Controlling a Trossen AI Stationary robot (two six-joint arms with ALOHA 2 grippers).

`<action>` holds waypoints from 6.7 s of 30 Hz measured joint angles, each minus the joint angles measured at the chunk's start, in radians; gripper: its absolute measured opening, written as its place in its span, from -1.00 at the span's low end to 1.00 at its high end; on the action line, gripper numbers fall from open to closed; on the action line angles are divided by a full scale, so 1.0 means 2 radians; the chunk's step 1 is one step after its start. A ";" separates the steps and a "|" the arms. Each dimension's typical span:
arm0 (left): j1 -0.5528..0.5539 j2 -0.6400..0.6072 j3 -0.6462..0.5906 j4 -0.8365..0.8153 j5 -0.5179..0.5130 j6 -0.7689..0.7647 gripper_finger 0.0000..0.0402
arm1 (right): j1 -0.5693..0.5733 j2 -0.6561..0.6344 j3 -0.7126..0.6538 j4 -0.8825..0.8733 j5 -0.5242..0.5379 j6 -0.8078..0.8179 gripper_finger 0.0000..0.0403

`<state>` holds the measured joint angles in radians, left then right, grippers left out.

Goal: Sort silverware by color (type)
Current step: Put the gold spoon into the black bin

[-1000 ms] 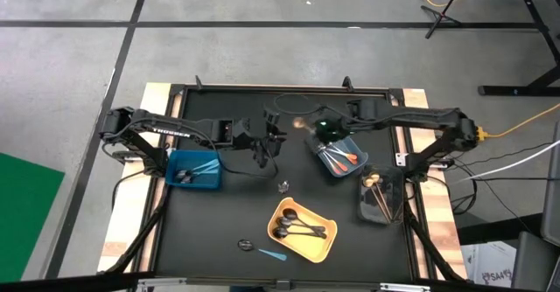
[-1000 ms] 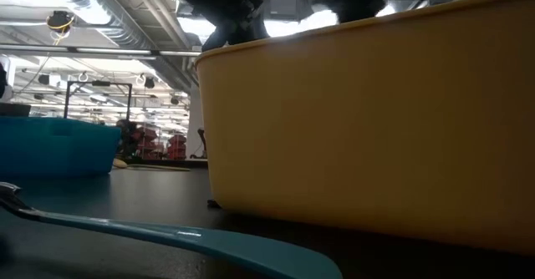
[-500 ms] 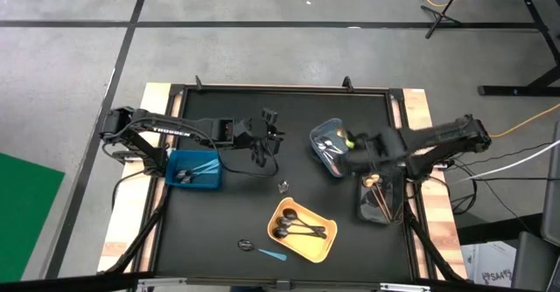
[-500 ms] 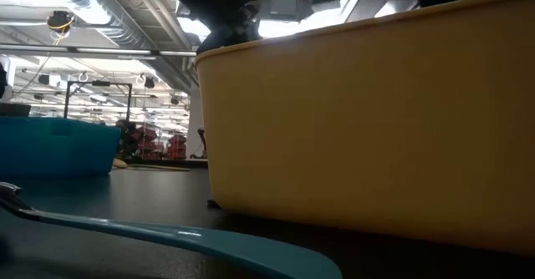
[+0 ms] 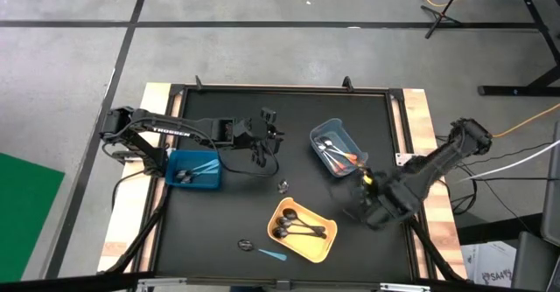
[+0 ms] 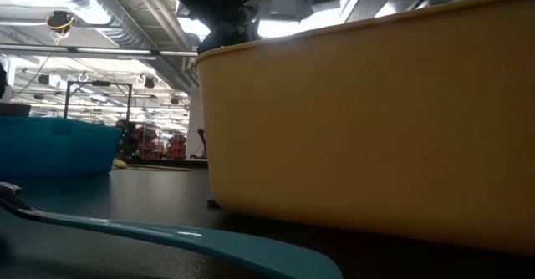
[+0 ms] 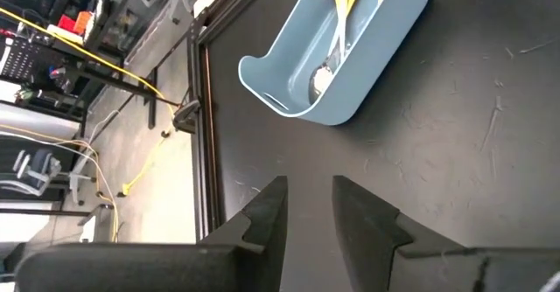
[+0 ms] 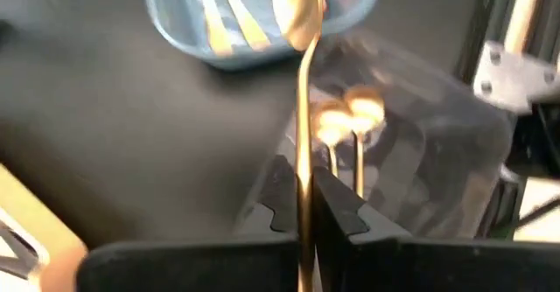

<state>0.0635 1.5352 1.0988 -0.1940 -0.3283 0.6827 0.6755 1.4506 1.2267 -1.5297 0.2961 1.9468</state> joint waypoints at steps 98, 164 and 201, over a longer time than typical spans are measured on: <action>0.392 0.000 -0.136 -0.257 0.156 -0.126 -0.57 | 0.061 -0.013 0.094 -0.019 0.260 -0.080 -0.37; 0.075 0.000 -0.034 -0.069 0.132 0.051 -0.98 | -0.501 0.143 0.098 0.459 -0.385 -0.840 -0.37; 0.038 0.000 -0.019 -0.016 0.094 0.082 -0.98 | -0.455 0.150 0.098 0.502 -0.364 -0.788 -0.56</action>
<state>0.1402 1.5352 1.0618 -0.2268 -0.1402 0.8471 -0.2340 1.7512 1.4235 -0.5250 -0.4312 0.3702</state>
